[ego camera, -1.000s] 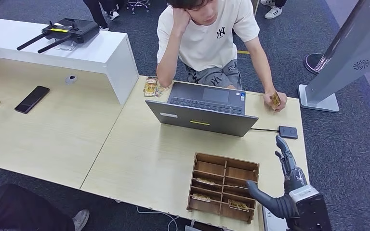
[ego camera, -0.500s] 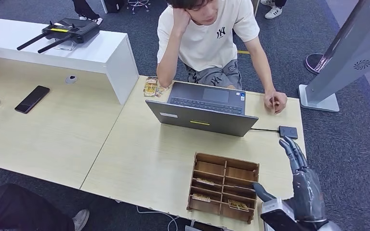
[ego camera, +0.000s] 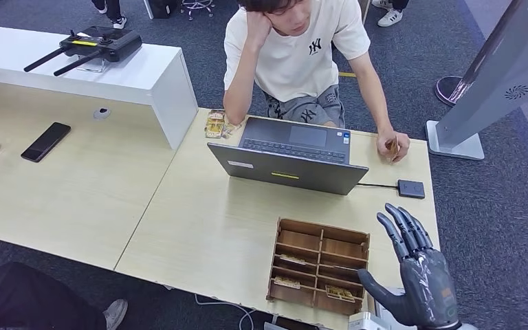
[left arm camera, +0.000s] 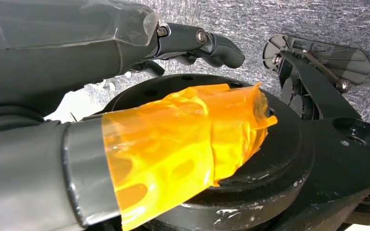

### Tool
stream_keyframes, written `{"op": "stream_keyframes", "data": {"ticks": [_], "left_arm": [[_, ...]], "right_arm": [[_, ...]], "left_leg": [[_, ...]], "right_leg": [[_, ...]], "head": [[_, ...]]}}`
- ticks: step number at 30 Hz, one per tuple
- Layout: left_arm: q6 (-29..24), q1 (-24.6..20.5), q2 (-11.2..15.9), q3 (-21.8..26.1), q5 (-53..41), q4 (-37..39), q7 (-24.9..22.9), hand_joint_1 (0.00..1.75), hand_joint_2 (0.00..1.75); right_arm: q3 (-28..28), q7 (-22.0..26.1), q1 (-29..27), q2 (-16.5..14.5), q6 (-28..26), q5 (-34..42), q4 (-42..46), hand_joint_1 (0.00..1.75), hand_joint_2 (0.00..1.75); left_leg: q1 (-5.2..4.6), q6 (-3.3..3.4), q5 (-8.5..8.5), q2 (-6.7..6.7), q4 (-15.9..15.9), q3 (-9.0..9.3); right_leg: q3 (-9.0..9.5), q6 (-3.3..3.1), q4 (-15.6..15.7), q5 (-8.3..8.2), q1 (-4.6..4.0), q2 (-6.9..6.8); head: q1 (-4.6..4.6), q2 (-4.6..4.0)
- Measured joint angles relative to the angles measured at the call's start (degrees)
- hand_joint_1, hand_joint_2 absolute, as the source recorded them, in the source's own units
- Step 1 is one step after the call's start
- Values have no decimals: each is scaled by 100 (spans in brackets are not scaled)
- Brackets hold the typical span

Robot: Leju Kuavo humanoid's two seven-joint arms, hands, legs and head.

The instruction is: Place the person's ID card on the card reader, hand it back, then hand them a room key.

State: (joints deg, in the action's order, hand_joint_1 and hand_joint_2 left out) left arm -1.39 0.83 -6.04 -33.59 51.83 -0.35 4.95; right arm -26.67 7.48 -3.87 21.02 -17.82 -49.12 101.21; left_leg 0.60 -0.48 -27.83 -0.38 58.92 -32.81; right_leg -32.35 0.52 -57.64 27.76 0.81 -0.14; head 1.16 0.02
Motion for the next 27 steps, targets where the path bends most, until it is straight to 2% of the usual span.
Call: {"op": "stream_keyframes", "data": {"ticks": [2, 4, 7, 8, 11, 12, 18, 20, 22, 23, 24, 25, 27], "left_arm": [[4, -1, 2, 0, -1, 0, -2, 0, 0], [7, -1, 4, 0, -1, 0, -4, 0, 0], [12, -1, 7, 0, -1, 0, -5, 0, 0], [14, -1, 8, 0, -1, 0, -5, 0, 0], [19, -1, 12, 0, 1, 0, -7, 0, 0], [19, -1, 12, 0, 1, 0, -7, 0, 0], [19, -1, 13, 0, 1, 0, -7, 0, 0], [20, -1, 14, 0, 1, 0, -8, 0, 0], [35, -1, 18, 0, 1, 0, -11, 0, 0], [45, -1, 20, 0, 2, 0, -13, 0, 0], [57, -1, 22, 0, 3, 0, -15, 0, 0], [63, -1, 23, 0, 3, 0, -17, 0, 0], [67, -2, 23, 0, 4, 0, -33, 0, 0]], "right_arm": [[-68, -13, 16, 31, -1, 27, -11, 172, 175], [-122, -25, 30, 56, -1, 50, -15, 164, 175], [-185, -28, 49, 85, 1, 76, -37, 140, 175], [-205, -29, 55, 96, 2, 84, -47, 128, 175], [-234, -41, 68, 110, 9, 93, -64, 72, 175], [-236, -44, 69, 110, 10, 92, -65, 59, 175], [-237, -46, 71, 110, 10, 92, -65, 59, 175], [-241, -57, 76, 110, 12, 90, -68, 51, 175], [-279, -106, 114, 126, 20, 70, -96, 34, 175], [-307, -145, 145, 136, 24, 43, -123, 35, 175], [-343, -198, 184, 145, 25, -3, -159, 44, 175], [-374, -245, 217, 150, 20, -60, -196, 57, 175], [-447, -374, 264, 181, 1, -225, -278, 99, 175]], "left_leg": [[0, 0, 0, 0, 0, 0], [0, 0, 0, 0, 0, 0], [0, 0, 0, 0, 0, 0], [0, 0, 0, 0, 0, 0], [-1, 0, 0, 0, 0, -1], [-1, 0, 0, 0, 0, -1], [-1, 0, 0, 0, 0, -1], [-1, 0, 0, 0, 0, -1], [0, 0, 0, 0, 0, 0], [0, 0, 0, 0, 0, 0], [0, 0, 0, 0, 0, 0], [0, 0, 0, 0, 0, 0], [0, 0, 0, 0, 0, 0]], "right_leg": [[0, 0, 0, 0, 0, 0], [0, 0, 0, 0, 0, 0], [0, 0, 0, 0, 0, 0], [0, 0, 0, 0, 0, 0], [0, 0, 0, 0, 1, 0], [0, 0, 0, 0, 1, 0], [0, 0, 0, 0, 1, 0], [0, 0, 0, 0, 1, 0], [0, 0, 0, 0, 1, 0], [0, 0, 0, 0, 0, 0], [0, 0, 0, 0, 0, 0], [0, 0, 0, 0, 0, 0], [0, 0, 0, 0, 0, 0]], "head": [[1, 0], [0, 0], [-1, 0], [-1, 0], [-2, 0], [-2, 0], [-2, 0], [-1, 0], [1, 0], [1, 0], [0, 0], [0, 0], [0, 0]]}}
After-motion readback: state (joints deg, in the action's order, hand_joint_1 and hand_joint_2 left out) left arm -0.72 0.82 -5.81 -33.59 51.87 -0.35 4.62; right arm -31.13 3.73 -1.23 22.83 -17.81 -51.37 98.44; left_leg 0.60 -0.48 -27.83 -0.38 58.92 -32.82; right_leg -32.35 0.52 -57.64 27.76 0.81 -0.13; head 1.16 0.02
